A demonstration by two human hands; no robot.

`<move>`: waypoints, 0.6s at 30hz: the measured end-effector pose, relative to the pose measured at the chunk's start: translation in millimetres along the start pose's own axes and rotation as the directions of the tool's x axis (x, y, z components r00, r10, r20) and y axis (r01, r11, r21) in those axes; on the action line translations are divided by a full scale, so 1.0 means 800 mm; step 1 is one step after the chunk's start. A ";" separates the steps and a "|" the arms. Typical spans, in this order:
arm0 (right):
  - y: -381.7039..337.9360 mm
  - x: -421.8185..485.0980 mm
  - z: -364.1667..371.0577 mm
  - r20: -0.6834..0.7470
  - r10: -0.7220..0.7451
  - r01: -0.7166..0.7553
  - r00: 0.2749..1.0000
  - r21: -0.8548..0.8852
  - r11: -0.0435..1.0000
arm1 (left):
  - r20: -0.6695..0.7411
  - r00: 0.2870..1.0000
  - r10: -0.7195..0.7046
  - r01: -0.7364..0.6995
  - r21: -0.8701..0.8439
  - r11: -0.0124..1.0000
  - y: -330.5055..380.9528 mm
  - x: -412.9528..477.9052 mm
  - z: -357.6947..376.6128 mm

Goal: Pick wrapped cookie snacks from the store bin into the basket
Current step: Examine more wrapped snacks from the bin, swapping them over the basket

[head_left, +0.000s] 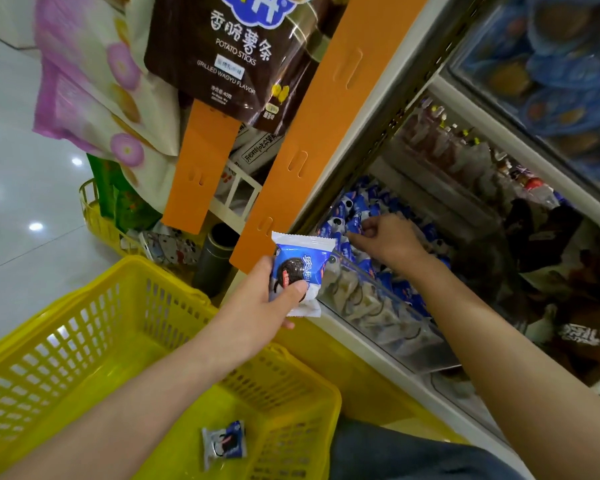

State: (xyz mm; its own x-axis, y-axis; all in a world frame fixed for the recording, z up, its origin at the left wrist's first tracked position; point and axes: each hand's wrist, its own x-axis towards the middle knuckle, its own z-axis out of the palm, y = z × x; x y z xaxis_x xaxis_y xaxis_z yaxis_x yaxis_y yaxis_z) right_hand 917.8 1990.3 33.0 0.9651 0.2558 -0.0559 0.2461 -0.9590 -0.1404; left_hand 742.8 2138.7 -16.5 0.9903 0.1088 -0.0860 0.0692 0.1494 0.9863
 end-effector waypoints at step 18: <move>-0.046 -0.169 -0.022 0.012 -0.152 0.067 0.988 0.860 0.505 | 0.225 0.966 -0.128 0.201 -0.341 0.918 0.013 -0.023 0.001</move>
State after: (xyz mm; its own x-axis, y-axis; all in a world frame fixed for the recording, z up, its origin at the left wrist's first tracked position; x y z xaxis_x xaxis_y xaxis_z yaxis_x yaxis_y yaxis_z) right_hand 779.8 1989.3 63.0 0.9155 0.3996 -0.0458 0.1119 -0.3625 -0.9253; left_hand 725.0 2137.6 -4.6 0.9749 -0.1348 -0.1773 0.2213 0.4942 0.8407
